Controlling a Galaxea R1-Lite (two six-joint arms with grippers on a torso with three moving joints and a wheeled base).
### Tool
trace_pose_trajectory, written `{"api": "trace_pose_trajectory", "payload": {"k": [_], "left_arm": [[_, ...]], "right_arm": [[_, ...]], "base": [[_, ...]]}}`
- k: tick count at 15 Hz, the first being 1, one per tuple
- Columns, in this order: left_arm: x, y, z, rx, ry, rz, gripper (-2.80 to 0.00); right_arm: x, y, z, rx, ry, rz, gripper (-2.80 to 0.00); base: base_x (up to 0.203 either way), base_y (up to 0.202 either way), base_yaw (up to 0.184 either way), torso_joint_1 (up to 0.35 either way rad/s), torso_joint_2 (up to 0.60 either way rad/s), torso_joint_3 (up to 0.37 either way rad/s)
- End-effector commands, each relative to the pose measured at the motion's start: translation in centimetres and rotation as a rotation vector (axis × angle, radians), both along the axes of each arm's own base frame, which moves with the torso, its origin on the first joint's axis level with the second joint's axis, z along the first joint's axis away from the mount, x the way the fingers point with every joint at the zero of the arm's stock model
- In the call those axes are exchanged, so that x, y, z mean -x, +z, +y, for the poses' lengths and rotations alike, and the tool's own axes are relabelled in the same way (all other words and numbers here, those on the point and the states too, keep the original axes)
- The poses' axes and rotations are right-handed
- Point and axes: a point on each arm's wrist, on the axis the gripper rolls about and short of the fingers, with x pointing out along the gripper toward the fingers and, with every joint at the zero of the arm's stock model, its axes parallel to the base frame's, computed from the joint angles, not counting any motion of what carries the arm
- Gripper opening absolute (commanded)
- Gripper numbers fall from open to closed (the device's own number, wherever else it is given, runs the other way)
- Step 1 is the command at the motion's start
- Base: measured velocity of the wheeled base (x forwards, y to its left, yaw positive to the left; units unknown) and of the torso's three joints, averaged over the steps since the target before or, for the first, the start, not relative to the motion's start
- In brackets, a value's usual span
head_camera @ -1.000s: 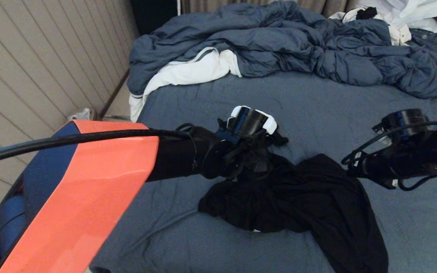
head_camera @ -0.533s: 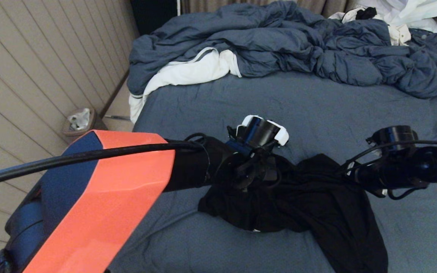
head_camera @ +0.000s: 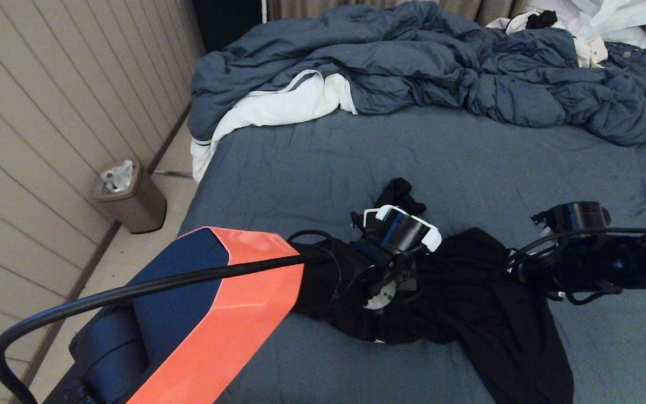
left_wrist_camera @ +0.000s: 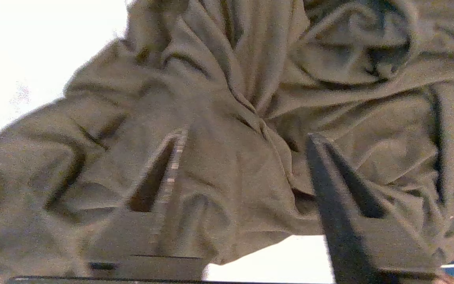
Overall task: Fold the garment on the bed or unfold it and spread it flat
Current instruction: Unford the black T-shirt
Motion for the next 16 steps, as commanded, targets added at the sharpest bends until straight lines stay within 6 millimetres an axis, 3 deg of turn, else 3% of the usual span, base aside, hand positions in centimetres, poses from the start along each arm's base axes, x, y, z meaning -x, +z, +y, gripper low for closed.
{"api": "trace_pose_trajectory", "payload": {"k": [1,4,5,16], "left_arm": [[-0.2,-1.3,-0.2,-0.019,0.004,0.015,0.0],[-0.2,-1.6,-0.2,-0.026,0.004,0.019,0.0],[-0.2,-1.6,-0.2,-0.026,0.005,0.021,-2.8],[-0.3,-2.3,-0.4,-0.034,0.007,0.026,-2.8]], "right_arm": [[0.1,-1.3,0.2,0.001,0.007,0.012,-2.8],[-0.2,-2.3,0.1,-0.001,0.007,0.034,-2.8],[-0.2,-2.3,0.1,0.0,0.006,0.036,-2.8],[-0.2,-2.4,0.0,0.0,0.003,0.036,-2.8]], "base": [[0.0,0.0,0.0,0.0,0.0,0.0],[0.0,0.0,0.0,0.0,0.0,0.0],[0.0,0.0,0.0,0.0,0.0,0.0],[0.0,0.0,0.0,0.0,0.0,0.0]]}}
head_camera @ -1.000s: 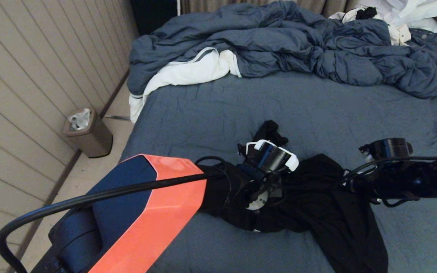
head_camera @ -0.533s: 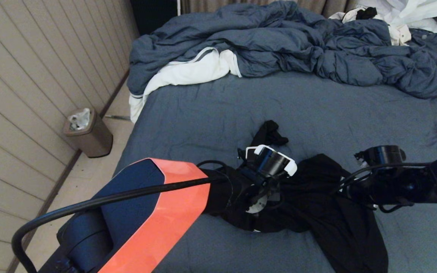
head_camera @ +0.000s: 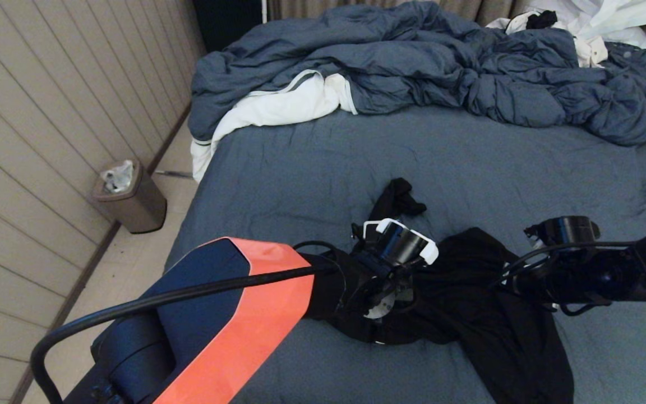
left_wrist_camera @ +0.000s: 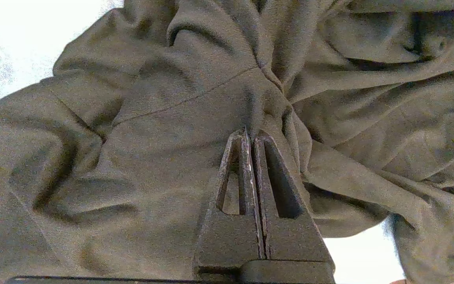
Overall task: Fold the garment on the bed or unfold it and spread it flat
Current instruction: Unford the black T-shirt
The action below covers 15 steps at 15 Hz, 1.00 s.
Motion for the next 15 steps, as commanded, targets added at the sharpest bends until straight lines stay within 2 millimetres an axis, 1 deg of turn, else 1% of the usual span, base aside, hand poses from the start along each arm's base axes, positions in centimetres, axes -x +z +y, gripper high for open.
{"api": "trace_pose_trajectory", "payload": {"k": [1,3,5,6,7,8,9,11,13,15], "left_arm": [[0.0,0.4,0.1,0.008,0.006,-0.003,-2.8],[0.4,2.4,0.6,0.036,0.009,-0.023,-2.8],[1.3,5.3,1.9,0.065,0.016,-0.039,-2.8],[2.0,6.6,2.9,0.071,0.025,-0.042,-2.8],[3.3,7.7,4.0,0.073,0.028,-0.039,-2.8],[4.5,7.9,4.8,0.059,0.024,-0.025,-2.8],[5.8,7.6,5.5,0.033,0.021,-0.008,-2.8],[8.5,6.1,7.3,-0.032,0.015,0.021,-2.8],[11.5,3.8,8.8,-0.083,-0.012,0.046,-2.8],[14.9,1.2,9.7,-0.134,-0.07,0.073,-2.8]], "right_arm": [[0.0,0.0,0.0,-0.002,-0.001,0.0,-2.8],[0.0,0.0,0.0,-0.002,-0.001,-0.002,-2.8],[-0.1,0.1,0.0,-0.003,0.0,-0.004,-2.8],[-0.2,0.1,0.0,-0.002,0.0,-0.005,-2.8],[-0.3,-0.1,0.1,-0.001,0.003,-0.002,-2.8],[-0.3,-0.1,0.1,-0.001,0.003,0.0,-2.8],[-0.2,-0.2,0.1,-0.002,0.003,0.002,-2.8],[0.0,0.0,0.1,-0.001,0.005,-0.002,-2.8],[0.0,0.1,0.0,-0.001,0.0,-0.005,-2.8],[0.0,0.1,-0.1,-0.001,-0.003,-0.005,-2.8]], "base": [[0.0,0.0,0.0,0.0,0.0,0.0],[0.0,0.0,0.0,0.0,0.0,0.0],[0.0,0.0,0.0,0.0,0.0,0.0],[0.0,0.0,0.0,0.0,0.0,0.0],[0.0,0.0,0.0,0.0,0.0,0.0],[0.0,0.0,0.0,0.0,0.0,0.0],[0.0,0.0,0.0,0.0,0.0,0.0],[0.0,0.0,0.0,0.0,0.0,0.0],[0.0,0.0,0.0,0.0,0.0,0.0],[0.0,0.0,0.0,0.0,0.0,0.0]]}}
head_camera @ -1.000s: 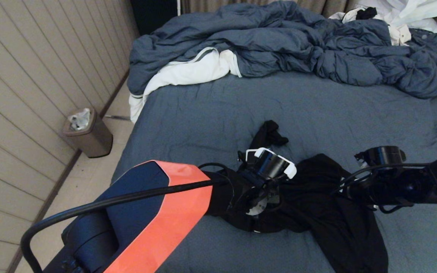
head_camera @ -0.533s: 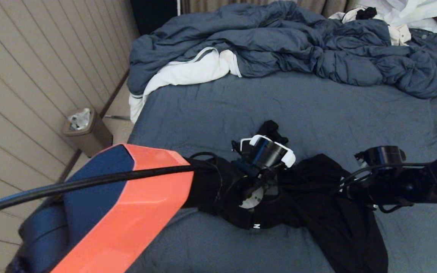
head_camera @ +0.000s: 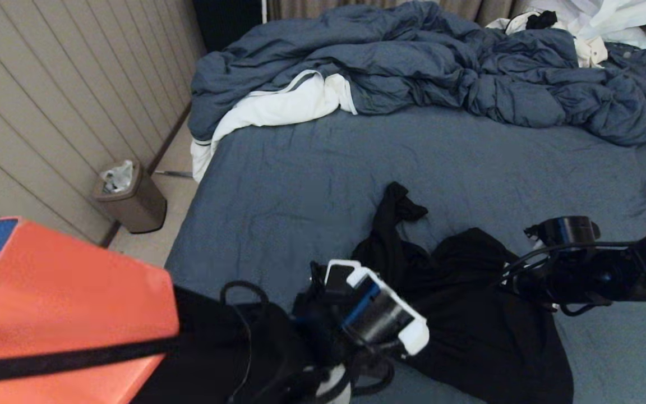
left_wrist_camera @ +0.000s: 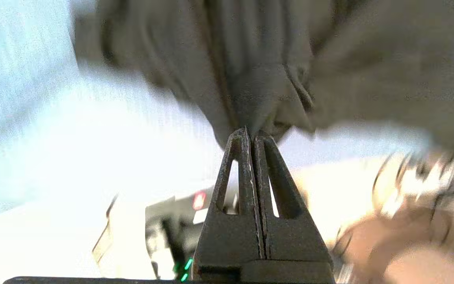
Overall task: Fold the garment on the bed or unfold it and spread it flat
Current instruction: Unford the black T-shirt
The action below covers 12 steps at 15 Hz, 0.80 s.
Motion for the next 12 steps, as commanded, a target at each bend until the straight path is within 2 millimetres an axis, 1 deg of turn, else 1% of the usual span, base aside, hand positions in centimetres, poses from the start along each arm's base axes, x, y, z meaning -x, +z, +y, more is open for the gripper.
{"api": "trace_pose_trajectory", "payload": {"k": [1,2,3,5,7,8,10,12], "left_arm": [[4.3,-2.1,1.5,-0.05,-0.08,0.027,-2.8],[5.7,-3.4,1.4,-0.059,-0.114,0.032,-2.8],[6.2,-4.5,1.1,-0.056,-0.127,0.03,-2.8],[6.5,-5.5,1.0,-0.06,-0.137,0.038,-2.8],[7.2,-7.1,0.8,-0.099,-0.158,0.053,-2.8],[7.3,-7.8,0.7,-0.102,-0.16,0.052,-2.8],[7.3,-8.4,0.4,-0.096,-0.159,0.044,-2.8],[7.4,-8.5,0.7,-0.098,-0.151,0.049,-2.8]], "right_arm": [[0.0,0.2,-0.1,-0.001,-0.004,-0.007,-2.8],[0.0,0.1,-0.1,0.0,-0.003,-0.005,-2.8],[-0.1,0.0,-0.1,0.0,-0.003,-0.004,-2.8],[-0.2,-0.1,-0.1,-0.001,-0.003,-0.003,-2.8],[-0.2,-0.1,-0.1,0.0,-0.002,-0.007,-2.8],[-0.3,-0.1,-0.1,0.0,-0.001,-0.011,-2.8],[-0.3,-0.1,-0.1,0.002,0.0,-0.015,-2.8],[-0.2,-0.2,-0.1,0.013,0.012,-0.012,-2.8]], "base": [[0.0,0.0,0.0,0.0,0.0,0.0],[0.0,0.0,0.0,0.0,0.0,0.0],[0.0,0.0,0.0,0.0,0.0,0.0],[0.0,0.0,0.0,0.0,0.0,0.0],[0.0,0.0,0.0,0.0,0.0,0.0],[0.0,0.0,0.0,0.0,0.0,0.0],[0.0,0.0,0.0,0.0,0.0,0.0],[0.0,0.0,0.0,0.0,0.0,0.0]]}}
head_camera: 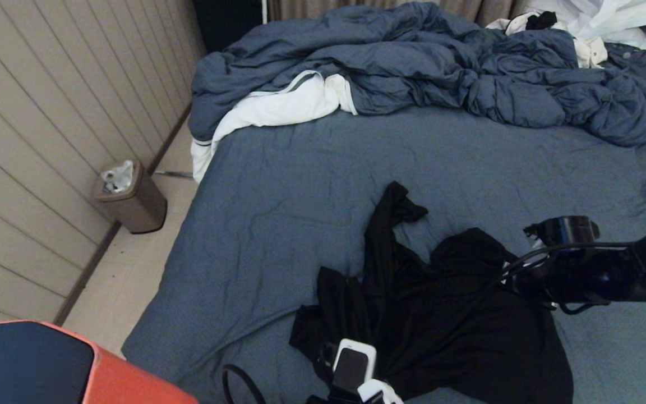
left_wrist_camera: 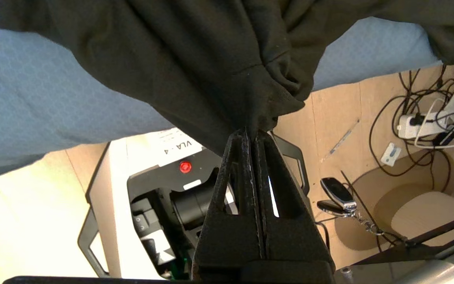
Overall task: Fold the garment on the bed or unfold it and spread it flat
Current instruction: Unford the black T-shirt
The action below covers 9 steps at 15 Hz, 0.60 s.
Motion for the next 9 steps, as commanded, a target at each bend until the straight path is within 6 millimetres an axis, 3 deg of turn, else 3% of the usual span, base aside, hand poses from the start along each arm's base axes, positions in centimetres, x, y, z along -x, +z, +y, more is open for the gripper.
{"api": "trace_pose_trajectory", "payload": {"k": [1,2,6,9], "left_arm": [[0.2,-1.3,0.5,-0.042,0.006,0.013,-2.8],[0.3,-1.4,0.7,-0.051,0.006,0.014,0.0],[0.2,-1.1,0.6,-0.03,0.017,0.014,0.0],[-0.4,1.9,0.5,0.053,0.039,-0.032,0.0]], "right_arm": [[0.0,-0.1,0.0,0.0,0.002,0.001,-2.8],[0.0,-0.1,0.0,0.0,0.002,0.003,-2.8],[0.0,-0.1,0.0,0.001,0.0,0.003,-2.8],[0.0,-0.2,0.0,0.001,0.001,0.004,-2.8]], "base": [[0.0,0.0,0.0,0.0,0.0,0.0],[0.0,0.0,0.0,0.0,0.0,0.0],[0.0,0.0,0.0,0.0,0.0,0.0],[0.0,0.0,0.0,0.0,0.0,0.0]]}}
